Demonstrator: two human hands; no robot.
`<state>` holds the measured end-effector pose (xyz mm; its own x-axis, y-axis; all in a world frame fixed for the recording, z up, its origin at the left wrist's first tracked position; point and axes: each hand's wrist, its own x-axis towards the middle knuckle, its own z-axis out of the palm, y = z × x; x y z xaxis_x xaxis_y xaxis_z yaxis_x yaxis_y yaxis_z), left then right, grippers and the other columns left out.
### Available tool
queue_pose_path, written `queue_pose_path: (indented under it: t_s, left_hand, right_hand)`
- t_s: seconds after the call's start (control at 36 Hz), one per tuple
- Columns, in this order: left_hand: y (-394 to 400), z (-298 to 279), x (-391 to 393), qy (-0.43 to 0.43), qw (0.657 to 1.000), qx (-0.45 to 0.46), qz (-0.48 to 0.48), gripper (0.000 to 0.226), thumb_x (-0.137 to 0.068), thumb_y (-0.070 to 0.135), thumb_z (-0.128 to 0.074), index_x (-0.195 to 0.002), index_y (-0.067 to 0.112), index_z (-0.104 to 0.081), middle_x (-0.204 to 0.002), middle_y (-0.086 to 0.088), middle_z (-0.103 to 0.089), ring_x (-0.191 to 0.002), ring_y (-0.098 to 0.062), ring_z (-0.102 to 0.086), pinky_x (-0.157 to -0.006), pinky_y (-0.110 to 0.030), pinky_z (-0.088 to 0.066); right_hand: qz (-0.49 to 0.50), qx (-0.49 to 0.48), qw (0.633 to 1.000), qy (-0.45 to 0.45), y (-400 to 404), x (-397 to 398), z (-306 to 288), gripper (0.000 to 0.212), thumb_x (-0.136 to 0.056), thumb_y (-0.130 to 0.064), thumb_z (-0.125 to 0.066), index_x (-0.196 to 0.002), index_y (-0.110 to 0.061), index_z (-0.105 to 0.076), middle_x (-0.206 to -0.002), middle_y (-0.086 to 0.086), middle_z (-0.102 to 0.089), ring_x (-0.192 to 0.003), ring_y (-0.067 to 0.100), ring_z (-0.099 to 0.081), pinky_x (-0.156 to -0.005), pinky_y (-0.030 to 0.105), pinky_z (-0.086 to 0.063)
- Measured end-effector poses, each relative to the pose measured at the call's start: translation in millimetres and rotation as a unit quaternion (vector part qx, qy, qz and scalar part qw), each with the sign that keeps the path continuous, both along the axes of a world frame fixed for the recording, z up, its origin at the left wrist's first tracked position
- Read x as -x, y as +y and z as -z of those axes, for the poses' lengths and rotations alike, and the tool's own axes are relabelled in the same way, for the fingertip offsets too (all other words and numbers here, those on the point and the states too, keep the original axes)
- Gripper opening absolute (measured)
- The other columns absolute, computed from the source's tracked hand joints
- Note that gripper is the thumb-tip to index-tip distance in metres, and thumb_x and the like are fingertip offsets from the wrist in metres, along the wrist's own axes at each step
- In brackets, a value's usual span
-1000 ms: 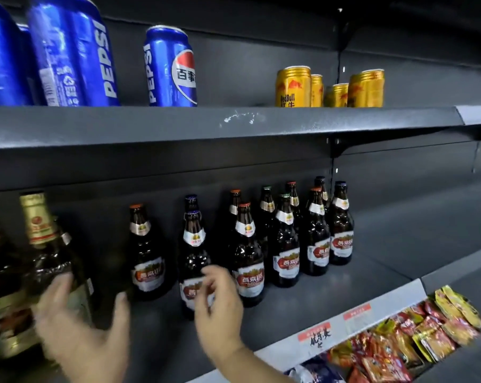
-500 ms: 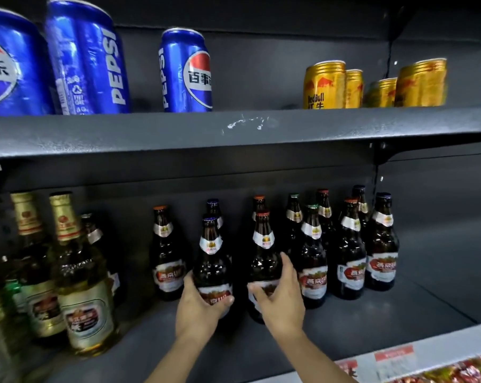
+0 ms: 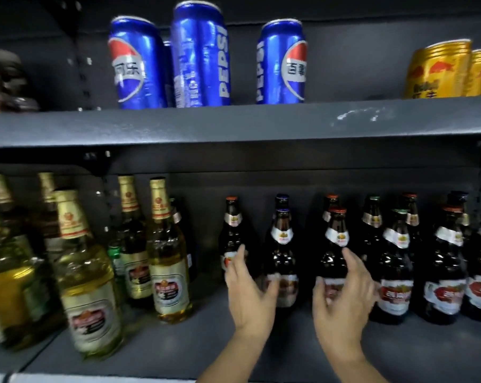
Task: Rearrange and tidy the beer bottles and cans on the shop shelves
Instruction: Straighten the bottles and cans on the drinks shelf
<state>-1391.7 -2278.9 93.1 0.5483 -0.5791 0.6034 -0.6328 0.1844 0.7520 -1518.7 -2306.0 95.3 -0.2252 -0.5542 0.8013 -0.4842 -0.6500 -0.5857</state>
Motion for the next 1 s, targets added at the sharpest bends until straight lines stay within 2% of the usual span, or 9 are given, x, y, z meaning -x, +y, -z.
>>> queue_pose_path:
  t_s: [0.08, 0.14, 0.25, 0.33, 0.42, 0.5, 0.64, 0.83, 1.0]
  left_hand:
    - [26.4, -21.2, -25.3, -0.071, 0.975, 0.176, -0.118, 0.066, -0.081, 0.034, -0.062, -0.140, 0.019, -0.035, -0.138, -0.004, -0.041, -0.129, -0.007, -0.032, -0.108, -0.022, -0.026]
    - [36.0, -29.8, -53.1, -0.065, 0.960, 0.201, -0.183, 0.073, -0.079, 0.035, -0.064, -0.141, 0.012, -0.035, -0.141, -0.010, -0.039, -0.132, -0.016, -0.033, -0.111, -0.032, -0.027]
    - [41.0, -29.5, -98.6, 0.009, 0.970, 0.059, -0.235, 0.097, -0.071, 0.033, -0.081, -0.148, 0.010, -0.026, -0.146, -0.015, -0.035, -0.135, -0.033, -0.030, -0.112, -0.048, -0.027]
    - [42.1, -17.9, -113.3, 0.006, 0.975, -0.022, -0.222, 0.108, -0.071, 0.027, -0.083, -0.152, 0.023, -0.011, -0.144, -0.016, -0.036, -0.132, -0.036, -0.036, -0.103, -0.050, -0.036]
    - [45.0, -11.7, -121.4, 0.024, 0.981, -0.026, -0.193, 0.108, -0.075, 0.016, -0.078, -0.150, 0.039, -0.004, -0.143, -0.010, -0.035, -0.129, -0.033, -0.041, -0.091, -0.049, -0.046]
    - [49.9, -11.6, -126.8, 0.043, 0.979, -0.026, -0.197, 0.108, -0.074, 0.012, -0.077, -0.149, 0.043, -0.007, -0.139, -0.004, -0.036, -0.125, -0.029, -0.044, -0.084, -0.045, -0.046]
    - [57.6, -8.4, -141.9, 0.048, 0.975, -0.028, -0.217, 0.111, -0.073, 0.015, -0.079, -0.148, 0.047, -0.004, -0.141, -0.006, -0.035, -0.128, -0.032, -0.041, -0.088, -0.047, -0.045]
    - [60.0, -3.6, -143.9, 0.014, 0.975, -0.032, -0.218, 0.121, -0.076, 0.019, -0.077, -0.138, 0.059, 0.019, -0.142, -0.006, -0.034, -0.128, -0.031, -0.041, -0.087, -0.049, -0.047]
    - [61.3, -2.1, -146.2, 0.025, 0.979, -0.014, -0.204, 0.116, -0.077, 0.016, -0.075, -0.141, 0.056, 0.012, -0.144, -0.008, -0.033, -0.128, -0.033, -0.042, -0.086, -0.050, -0.046]
  right_hand:
    - [-0.097, 0.082, 0.991, 0.044, 22.7, -35.3, -17.8, 0.048, -0.083, -0.026, -0.048, -0.130, -0.016, -0.046, -0.129, 0.004, -0.053, -0.120, 0.019, -0.044, -0.103, 0.028, -0.028]
    - [-0.159, 0.090, 0.981, 0.057, 31.2, -62.8, -31.2, 0.042, -0.085, -0.025, -0.048, -0.126, -0.018, -0.050, -0.124, -0.001, -0.056, -0.116, 0.014, -0.047, -0.100, 0.024, -0.032]
    - [-0.249, 0.004, 0.967, 0.049, 25.6, -114.2, -59.0, 0.031, -0.090, -0.020, -0.048, -0.120, -0.015, -0.058, -0.111, -0.011, -0.056, -0.107, 0.012, -0.053, -0.090, 0.016, -0.036]
    - [-0.265, -0.114, 0.954, 0.087, 6.2, -150.6, -79.7, 0.027, -0.096, -0.011, -0.049, -0.121, -0.012, -0.059, -0.112, 0.000, -0.064, -0.107, 0.022, -0.058, -0.087, 0.024, -0.043]
    - [-0.258, -0.170, 0.943, 0.122, -12.0, -186.3, -93.9, 0.029, -0.095, -0.011, -0.052, -0.123, -0.010, -0.060, -0.117, 0.011, -0.066, -0.111, 0.030, -0.059, -0.089, 0.034, -0.046]
    - [-0.261, -0.231, 0.921, 0.173, -24.3, -217.3, -101.8, 0.031, -0.098, -0.025, -0.050, -0.123, -0.009, -0.060, -0.122, 0.013, -0.064, -0.115, 0.031, -0.058, -0.090, 0.034, -0.046]
    - [-0.295, -0.288, 0.886, 0.210, -33.8, -257.9, -104.1, 0.038, -0.095, -0.041, -0.054, -0.119, -0.012, -0.062, -0.124, 0.010, -0.064, -0.112, 0.029, -0.059, -0.087, 0.033, -0.047]
    - [-0.270, -0.331, 0.878, 0.214, -37.4, -284.1, -103.4, 0.047, -0.093, -0.038, -0.058, -0.132, -0.014, -0.047, -0.134, 0.011, -0.056, -0.123, 0.030, -0.053, -0.092, 0.034, -0.043]
    - [-0.178, -0.298, 0.896, 0.278, -31.9, -273.9, -97.9, 0.051, -0.097, -0.043, -0.048, -0.139, -0.018, -0.033, -0.129, 0.009, -0.056, -0.114, 0.029, -0.058, -0.079, 0.035, -0.046]
